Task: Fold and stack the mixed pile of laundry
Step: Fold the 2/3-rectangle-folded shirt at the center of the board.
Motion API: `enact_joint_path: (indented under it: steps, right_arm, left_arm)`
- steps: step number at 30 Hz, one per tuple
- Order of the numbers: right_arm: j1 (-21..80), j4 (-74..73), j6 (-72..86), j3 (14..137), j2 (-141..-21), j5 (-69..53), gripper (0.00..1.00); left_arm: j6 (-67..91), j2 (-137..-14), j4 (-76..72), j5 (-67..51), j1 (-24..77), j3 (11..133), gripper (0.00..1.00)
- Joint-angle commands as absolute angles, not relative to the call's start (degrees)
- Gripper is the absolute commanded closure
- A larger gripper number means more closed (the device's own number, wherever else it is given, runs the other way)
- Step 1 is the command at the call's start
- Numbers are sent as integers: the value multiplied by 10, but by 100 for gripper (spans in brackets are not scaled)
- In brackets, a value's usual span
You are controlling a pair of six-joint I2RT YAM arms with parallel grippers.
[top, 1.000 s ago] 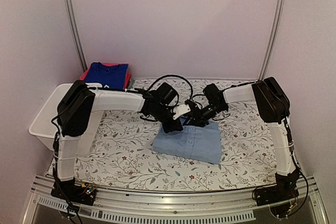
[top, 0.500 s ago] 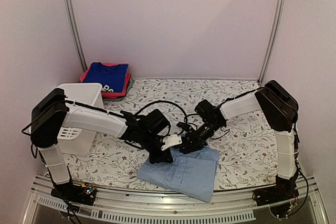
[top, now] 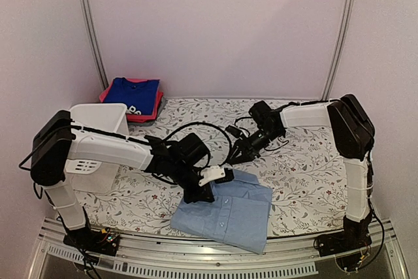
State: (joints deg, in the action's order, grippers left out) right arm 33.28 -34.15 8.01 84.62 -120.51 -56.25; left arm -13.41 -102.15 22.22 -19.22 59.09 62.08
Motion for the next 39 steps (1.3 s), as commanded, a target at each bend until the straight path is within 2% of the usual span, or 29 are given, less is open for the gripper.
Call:
enact_joint_path:
  steps: [1, 4, 11, 18, 31, 39]
  right_arm:
    - [335, -388, 55, 859, -1275, -545, 80]
    - [335, -386, 48, 857, -1288, -548, 86]
    - [335, -382, 41, 844, -1316, -504, 88]
    - [335, -375, 41, 834, -1325, -504, 88]
    - [335, -378, 33, 852, -1325, -531, 89]
    - [334, -386, 34, 876, -1326, -533, 89]
  left_arm:
    - [-134, -1029, 234, -199, 593, 640, 100]
    - [-133, -1031, 236, -200, 593, 640, 100]
    - [-136, -1024, 235, -184, 588, 649, 100]
    - [-163, -1031, 269, -167, 556, 736, 100]
    - [-217, -1125, 262, -128, 501, 837, 100]
    - [-233, -1161, 248, -162, 503, 866, 100]
